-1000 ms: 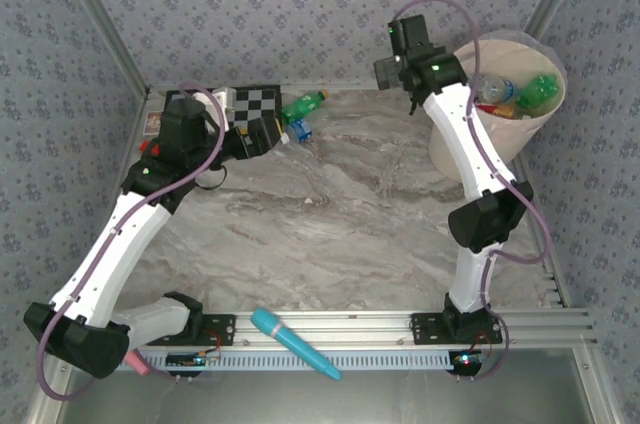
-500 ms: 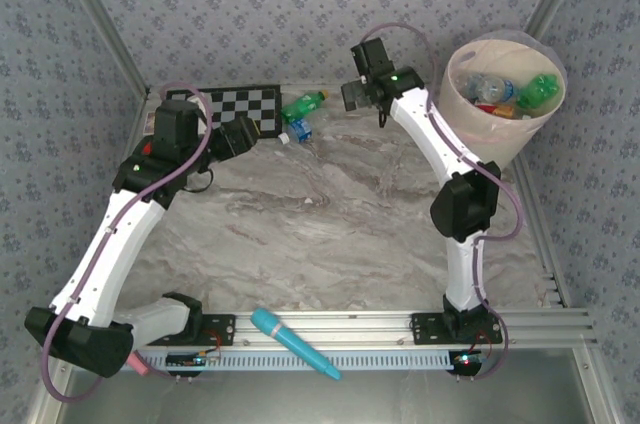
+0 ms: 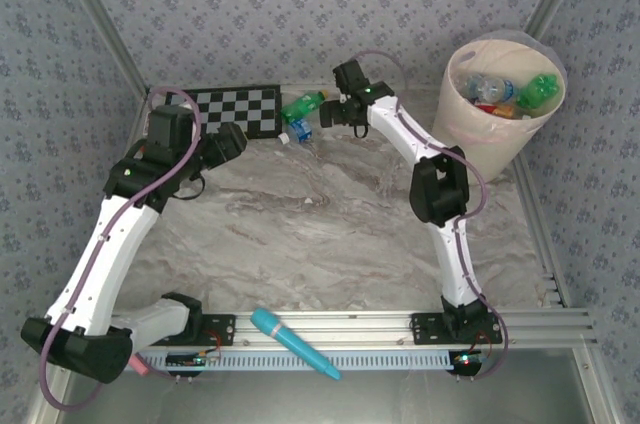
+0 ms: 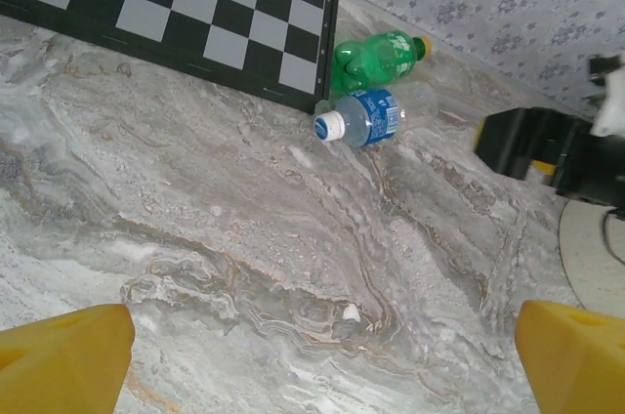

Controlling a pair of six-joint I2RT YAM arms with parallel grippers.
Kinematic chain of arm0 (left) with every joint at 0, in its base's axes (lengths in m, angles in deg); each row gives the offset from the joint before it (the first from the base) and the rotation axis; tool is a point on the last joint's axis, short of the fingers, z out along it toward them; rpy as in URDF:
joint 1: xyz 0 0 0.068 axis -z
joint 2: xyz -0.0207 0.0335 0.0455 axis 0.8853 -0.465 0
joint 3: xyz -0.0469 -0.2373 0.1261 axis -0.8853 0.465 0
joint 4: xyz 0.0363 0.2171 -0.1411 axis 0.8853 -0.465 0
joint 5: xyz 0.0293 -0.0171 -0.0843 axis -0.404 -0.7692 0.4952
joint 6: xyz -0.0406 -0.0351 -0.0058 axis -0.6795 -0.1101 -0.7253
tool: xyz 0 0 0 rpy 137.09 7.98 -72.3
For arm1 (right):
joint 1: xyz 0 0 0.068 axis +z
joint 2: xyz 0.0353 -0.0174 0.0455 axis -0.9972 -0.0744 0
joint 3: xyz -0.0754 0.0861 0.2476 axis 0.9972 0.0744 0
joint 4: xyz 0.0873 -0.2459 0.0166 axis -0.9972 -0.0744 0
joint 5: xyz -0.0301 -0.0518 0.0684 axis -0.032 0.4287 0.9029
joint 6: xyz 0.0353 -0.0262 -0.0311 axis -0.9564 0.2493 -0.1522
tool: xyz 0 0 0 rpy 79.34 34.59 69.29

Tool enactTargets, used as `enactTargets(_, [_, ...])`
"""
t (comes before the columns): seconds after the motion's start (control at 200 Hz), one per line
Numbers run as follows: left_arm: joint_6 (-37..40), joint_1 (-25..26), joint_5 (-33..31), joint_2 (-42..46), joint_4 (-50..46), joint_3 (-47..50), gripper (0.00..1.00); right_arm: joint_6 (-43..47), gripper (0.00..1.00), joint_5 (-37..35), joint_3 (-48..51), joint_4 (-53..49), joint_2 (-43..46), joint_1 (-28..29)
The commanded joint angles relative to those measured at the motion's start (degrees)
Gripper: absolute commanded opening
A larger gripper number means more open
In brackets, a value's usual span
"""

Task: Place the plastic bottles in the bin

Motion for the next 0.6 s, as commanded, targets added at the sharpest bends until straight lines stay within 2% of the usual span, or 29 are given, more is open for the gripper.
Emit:
enactTargets(0.0, [-0.78,-0.37,-0.34,1.23,-1.42,-0.33,1.0,-9.04,0.91,5.12,-2.45,4.25,-2.39,0.74])
enactTargets(0.325, [-0.65,-0.37,0.69,2.82,-0.33,0.82,1.0,-30.77,0.87,7.62,-2.87,14.15,-8.37,0.53])
enactTargets(0.595, [0.03,-0.37,1.48,3.08,-0.56,1.0,1.0,-39.71,0.88,6.69,-7.23,18.41,-14.49,0.66])
